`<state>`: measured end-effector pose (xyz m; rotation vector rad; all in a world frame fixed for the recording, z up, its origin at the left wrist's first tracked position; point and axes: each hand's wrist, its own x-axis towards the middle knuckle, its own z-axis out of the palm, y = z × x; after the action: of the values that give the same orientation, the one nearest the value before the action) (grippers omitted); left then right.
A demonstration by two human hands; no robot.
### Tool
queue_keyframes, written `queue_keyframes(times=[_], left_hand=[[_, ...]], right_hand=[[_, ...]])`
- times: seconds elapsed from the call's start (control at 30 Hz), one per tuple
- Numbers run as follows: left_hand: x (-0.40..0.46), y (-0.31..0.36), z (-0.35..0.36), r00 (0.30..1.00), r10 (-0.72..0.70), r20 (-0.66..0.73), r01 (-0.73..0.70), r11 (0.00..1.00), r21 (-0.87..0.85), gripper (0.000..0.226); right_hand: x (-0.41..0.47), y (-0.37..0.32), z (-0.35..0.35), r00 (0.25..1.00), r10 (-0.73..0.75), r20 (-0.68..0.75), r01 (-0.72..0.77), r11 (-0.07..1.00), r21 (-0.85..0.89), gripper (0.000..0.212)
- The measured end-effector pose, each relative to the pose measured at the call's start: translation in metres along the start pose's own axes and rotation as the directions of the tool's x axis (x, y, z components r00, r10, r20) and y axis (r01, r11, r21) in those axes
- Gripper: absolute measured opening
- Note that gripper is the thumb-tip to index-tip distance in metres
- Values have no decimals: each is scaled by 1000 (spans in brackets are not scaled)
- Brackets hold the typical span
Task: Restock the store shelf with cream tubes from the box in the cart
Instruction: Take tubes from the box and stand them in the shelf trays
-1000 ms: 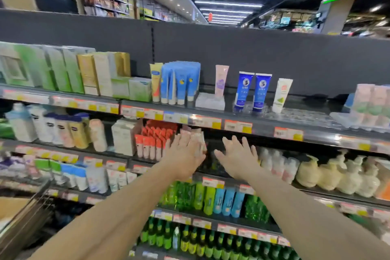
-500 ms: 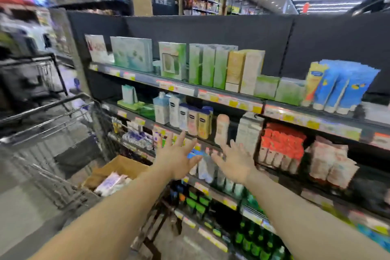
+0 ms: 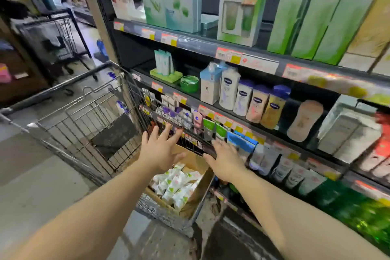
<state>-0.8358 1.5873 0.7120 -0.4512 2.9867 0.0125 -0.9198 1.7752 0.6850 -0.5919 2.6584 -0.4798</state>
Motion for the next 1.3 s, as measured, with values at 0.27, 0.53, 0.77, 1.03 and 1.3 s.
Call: queue_keyframes(times=[0.27, 0.53, 0.77, 1.03, 1.3], left_hand=[[91, -51, 42, 994, -26, 106, 29, 999, -26, 78], [152, -102, 129, 954, 6, 300, 12, 998, -57, 80], [224, -157, 215, 875, 225, 429, -217, 974, -67, 76], [262, -177, 277, 797, 355, 488, -351, 931, -105, 93], [247, -166, 300, 774, 374, 510, -175, 901, -396, 64]], right_hand=[[124, -21, 27, 999, 42, 2, -42, 993, 111, 61], [191, -10, 121, 951, 237, 201, -274, 944, 184, 46], [231, -12, 218, 811, 510, 286, -567, 805, 173, 47], [269, -19, 296, 638, 721, 270, -768, 569, 293, 70], [249, -50, 295, 632, 737, 241, -732, 466, 497, 75]])
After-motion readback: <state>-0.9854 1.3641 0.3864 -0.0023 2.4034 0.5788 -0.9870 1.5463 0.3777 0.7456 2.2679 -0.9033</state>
